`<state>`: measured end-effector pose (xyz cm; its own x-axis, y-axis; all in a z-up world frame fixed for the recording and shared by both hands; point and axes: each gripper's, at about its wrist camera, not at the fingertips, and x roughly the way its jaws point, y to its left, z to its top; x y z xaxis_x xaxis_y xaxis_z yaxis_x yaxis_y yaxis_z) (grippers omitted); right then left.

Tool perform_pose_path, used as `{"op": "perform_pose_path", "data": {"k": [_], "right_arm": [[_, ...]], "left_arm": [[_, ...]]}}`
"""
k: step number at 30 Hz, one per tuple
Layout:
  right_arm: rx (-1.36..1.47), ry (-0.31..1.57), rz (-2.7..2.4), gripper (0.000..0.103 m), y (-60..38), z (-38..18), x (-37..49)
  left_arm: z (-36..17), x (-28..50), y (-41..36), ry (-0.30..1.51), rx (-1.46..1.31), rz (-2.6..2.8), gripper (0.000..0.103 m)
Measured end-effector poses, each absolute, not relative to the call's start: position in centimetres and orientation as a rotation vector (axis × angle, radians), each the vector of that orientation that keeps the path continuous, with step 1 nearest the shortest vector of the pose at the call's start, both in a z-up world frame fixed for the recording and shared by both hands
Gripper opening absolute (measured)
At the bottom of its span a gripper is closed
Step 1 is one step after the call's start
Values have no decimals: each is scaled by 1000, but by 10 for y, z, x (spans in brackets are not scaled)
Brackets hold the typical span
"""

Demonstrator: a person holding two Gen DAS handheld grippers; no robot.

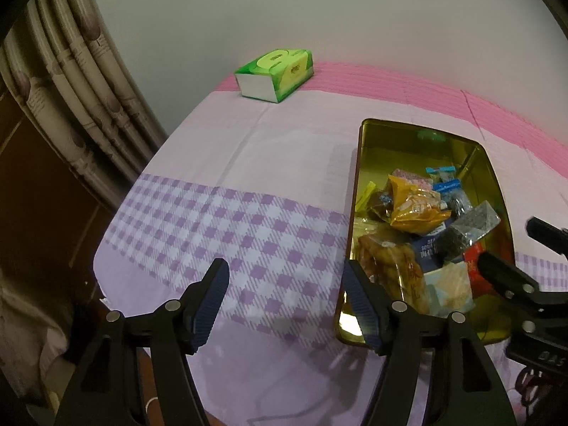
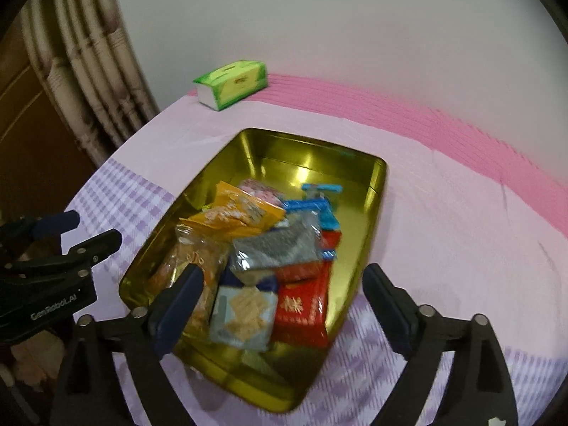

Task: Organize snacks

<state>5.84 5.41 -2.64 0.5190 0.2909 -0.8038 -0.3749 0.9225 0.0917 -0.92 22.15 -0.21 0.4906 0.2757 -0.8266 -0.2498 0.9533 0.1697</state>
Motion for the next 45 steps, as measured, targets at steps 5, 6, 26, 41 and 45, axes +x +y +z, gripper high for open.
{"op": "perform_pose_path", "data": {"k": [5,6,26,41,45], "right_arm": [[-25,995,348,98,37,-33,52],[-17,1005,343,99,35,-35,51],[-78,1042,291,100,43,-43,33],[-112,1048,288,100,49,-47,31],[-114,1050,290,100,50,-47,31]], "left_arm": [[-4,-12,219,1026,31,313,67],[-5,-13,218,1028,34,311,67],[-6,-22,200,1037,97,272,67],[-8,-23,197,1045,107,265,67],[-9,-23,198,1046,108,266,67]]}}
